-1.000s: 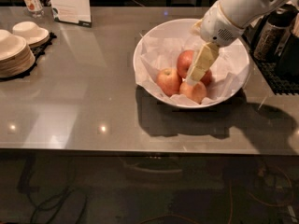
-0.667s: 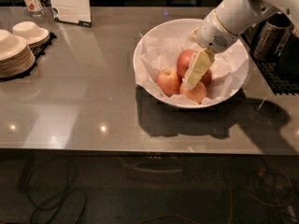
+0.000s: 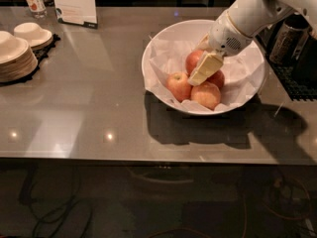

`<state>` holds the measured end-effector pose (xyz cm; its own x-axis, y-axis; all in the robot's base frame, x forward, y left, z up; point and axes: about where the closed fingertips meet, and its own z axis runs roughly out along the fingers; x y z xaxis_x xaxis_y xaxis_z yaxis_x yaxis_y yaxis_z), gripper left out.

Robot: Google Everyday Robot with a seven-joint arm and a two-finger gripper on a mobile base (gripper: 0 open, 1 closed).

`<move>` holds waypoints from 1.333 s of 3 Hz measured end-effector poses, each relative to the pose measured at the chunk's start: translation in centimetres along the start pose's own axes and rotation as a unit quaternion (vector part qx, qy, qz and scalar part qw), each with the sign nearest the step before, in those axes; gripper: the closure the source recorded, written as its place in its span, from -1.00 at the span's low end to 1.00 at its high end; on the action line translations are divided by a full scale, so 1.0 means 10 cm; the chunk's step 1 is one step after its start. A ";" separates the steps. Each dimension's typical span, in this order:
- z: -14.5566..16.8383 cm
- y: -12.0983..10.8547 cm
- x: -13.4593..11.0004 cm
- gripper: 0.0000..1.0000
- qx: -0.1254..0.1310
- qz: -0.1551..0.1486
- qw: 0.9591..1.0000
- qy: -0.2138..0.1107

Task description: Pick apple from white bowl

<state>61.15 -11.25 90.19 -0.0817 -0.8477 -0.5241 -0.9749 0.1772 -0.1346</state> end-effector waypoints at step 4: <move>-0.47 0.04 -0.25 1.00 0.025 -0.024 0.999 -0.003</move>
Offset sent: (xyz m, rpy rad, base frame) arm 0.0000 0.0000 0.0000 0.0000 0.0000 0.0000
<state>60.02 -11.38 95.42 -0.0330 -0.8526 -0.5215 -0.9661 0.1609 -0.2021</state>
